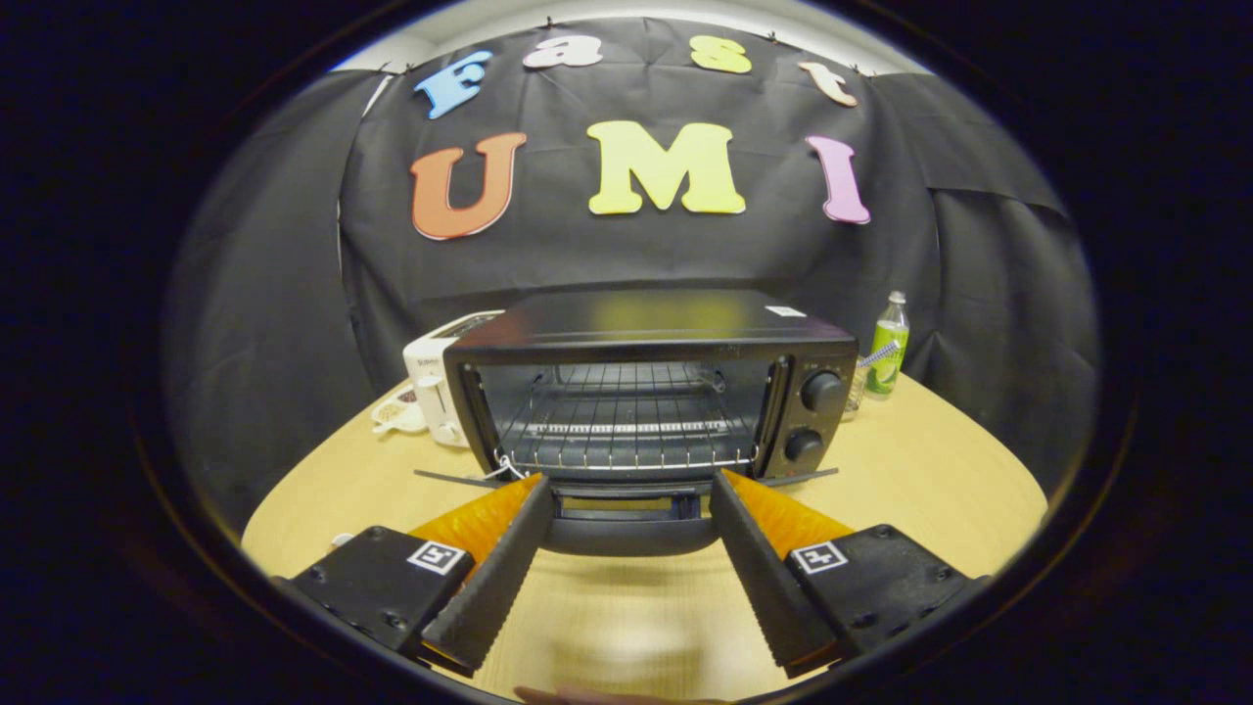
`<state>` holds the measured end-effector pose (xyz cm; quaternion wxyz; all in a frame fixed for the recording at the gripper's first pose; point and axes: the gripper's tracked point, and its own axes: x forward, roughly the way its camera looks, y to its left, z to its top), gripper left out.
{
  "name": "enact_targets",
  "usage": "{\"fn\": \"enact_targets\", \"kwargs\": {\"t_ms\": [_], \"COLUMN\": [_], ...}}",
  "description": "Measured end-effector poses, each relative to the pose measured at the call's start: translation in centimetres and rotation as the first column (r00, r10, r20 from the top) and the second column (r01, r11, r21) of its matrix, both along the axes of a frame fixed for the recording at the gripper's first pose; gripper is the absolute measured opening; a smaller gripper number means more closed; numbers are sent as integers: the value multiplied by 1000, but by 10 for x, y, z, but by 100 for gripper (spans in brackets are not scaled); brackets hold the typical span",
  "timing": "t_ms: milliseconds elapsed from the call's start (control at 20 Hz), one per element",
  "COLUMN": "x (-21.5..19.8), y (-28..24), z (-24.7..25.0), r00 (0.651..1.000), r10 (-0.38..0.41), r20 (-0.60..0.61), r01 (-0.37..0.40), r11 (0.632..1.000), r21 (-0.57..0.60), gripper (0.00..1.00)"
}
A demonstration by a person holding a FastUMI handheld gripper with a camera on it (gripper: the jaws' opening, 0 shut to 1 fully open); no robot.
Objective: Open the toaster oven, put the food inside, and close the toaster oven door.
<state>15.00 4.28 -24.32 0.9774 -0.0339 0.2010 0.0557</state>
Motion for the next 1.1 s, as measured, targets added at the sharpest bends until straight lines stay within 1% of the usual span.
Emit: {"fn": "enact_targets", "kwargs": {"t_ms": [150, 250, 450, 700, 900, 1100], "x": [-11, -17, -19, -22, -23, -32], "y": [-2, -3, -3, -5, -4, 14], "z": [-18, -26, -39, -57, -55, -37], "r00": [998, 994, 988, 966, 959, 950], "r10": [-2, 1, 1, -24, -10, 58], "r20": [-68, -109, -156, -256, -284, -308], "r01": [-1, -7, -6, 13, 8, -33], "r11": [999, 998, 1000, 999, 1000, 996], "r21": [-46, -57, -31, -42, -7, 87], "gripper": [100, 100, 100, 100, 100, 100]}}
